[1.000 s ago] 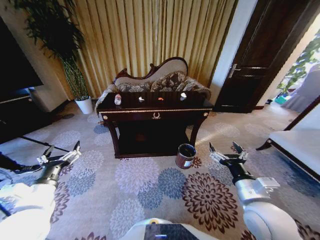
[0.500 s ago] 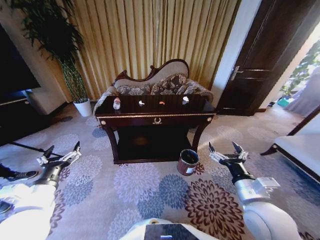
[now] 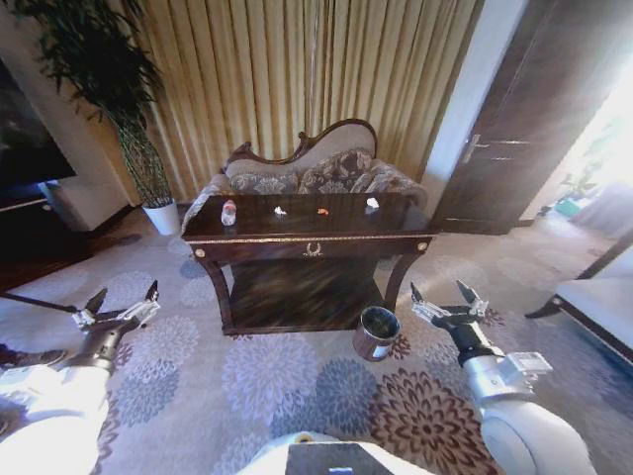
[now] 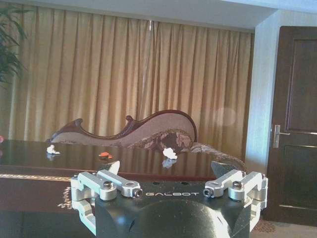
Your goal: Move to the front of the table and place the trash on the table into the trash bin.
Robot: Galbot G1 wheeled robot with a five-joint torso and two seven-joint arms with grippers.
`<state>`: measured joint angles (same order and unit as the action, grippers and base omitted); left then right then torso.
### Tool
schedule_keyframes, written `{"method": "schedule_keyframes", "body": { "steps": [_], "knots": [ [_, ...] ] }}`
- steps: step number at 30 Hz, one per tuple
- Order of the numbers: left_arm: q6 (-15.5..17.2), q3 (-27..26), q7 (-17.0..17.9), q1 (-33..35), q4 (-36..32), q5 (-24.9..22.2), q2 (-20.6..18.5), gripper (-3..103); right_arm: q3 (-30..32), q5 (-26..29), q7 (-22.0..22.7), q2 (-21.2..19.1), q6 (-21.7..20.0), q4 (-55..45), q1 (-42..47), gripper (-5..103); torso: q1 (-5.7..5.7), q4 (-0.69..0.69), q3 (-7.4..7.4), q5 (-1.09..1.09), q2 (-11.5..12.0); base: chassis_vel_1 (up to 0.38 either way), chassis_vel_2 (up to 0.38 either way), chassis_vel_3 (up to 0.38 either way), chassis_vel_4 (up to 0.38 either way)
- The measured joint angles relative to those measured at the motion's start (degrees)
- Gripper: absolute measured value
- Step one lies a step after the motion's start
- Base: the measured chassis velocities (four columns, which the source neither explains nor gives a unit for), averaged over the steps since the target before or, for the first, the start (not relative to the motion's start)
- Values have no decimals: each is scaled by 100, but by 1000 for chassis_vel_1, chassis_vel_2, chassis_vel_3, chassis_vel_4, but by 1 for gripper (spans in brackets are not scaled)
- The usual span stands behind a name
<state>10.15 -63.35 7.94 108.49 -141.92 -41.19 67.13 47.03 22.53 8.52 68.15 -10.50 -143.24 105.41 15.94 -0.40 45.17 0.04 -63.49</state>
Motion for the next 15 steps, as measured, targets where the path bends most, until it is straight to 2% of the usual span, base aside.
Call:
{"method": "schedule_keyframes", "body": {
  "steps": [4, 9, 15],
  "knots": [
    [1, 0, -38, 3, 25, 3, -2, 100, 0, -2, -2, -1, 4, 0, -1, 100, 0, -3, 0, -7, 0, -192, 150, 148, -192],
    [1, -3, -56, 1, 55, 4, -17, 100, -5, -3, -5, 0, 7, 0, -10, 100, 0, 1, 0, -5, 0, -146, 205, 158, -210],
    [1, 13, -70, -26, 90, 4, -22, 100, -10, -5, -7, 2, 10, 18, -20, 100, 0, -2, 0, -3, 0, -178, 195, 184, -170]
  ]
}}
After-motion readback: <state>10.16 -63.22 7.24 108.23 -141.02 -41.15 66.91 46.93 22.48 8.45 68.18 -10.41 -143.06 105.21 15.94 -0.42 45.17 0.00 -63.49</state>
